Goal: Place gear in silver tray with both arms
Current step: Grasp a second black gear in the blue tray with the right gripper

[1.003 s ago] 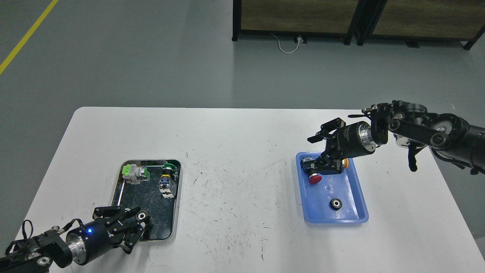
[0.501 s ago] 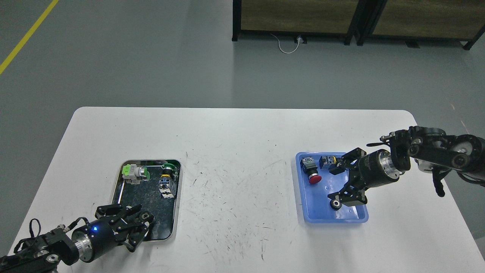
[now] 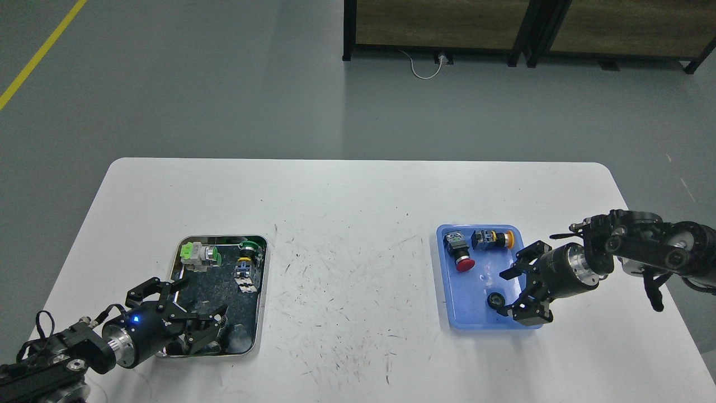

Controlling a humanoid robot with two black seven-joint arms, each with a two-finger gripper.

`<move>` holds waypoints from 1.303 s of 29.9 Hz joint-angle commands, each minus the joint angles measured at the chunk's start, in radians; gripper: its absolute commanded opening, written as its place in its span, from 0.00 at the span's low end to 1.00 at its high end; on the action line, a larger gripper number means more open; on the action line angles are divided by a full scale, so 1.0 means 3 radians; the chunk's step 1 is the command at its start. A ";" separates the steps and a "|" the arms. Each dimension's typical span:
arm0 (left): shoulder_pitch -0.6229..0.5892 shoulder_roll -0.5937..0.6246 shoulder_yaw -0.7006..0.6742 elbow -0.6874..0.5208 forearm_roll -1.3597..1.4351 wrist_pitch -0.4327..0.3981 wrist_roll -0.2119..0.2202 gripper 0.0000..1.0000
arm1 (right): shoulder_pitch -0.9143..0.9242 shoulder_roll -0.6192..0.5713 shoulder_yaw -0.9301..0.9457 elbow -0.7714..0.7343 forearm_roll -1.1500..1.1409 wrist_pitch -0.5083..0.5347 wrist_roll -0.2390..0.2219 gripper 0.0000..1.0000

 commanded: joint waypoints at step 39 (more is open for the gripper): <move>-0.0138 0.0445 -0.0679 0.0045 -0.0105 -0.0240 0.0082 0.98 | -0.0145 0.0272 0.0075 -0.0240 -0.0101 0.0000 -0.0030 0.49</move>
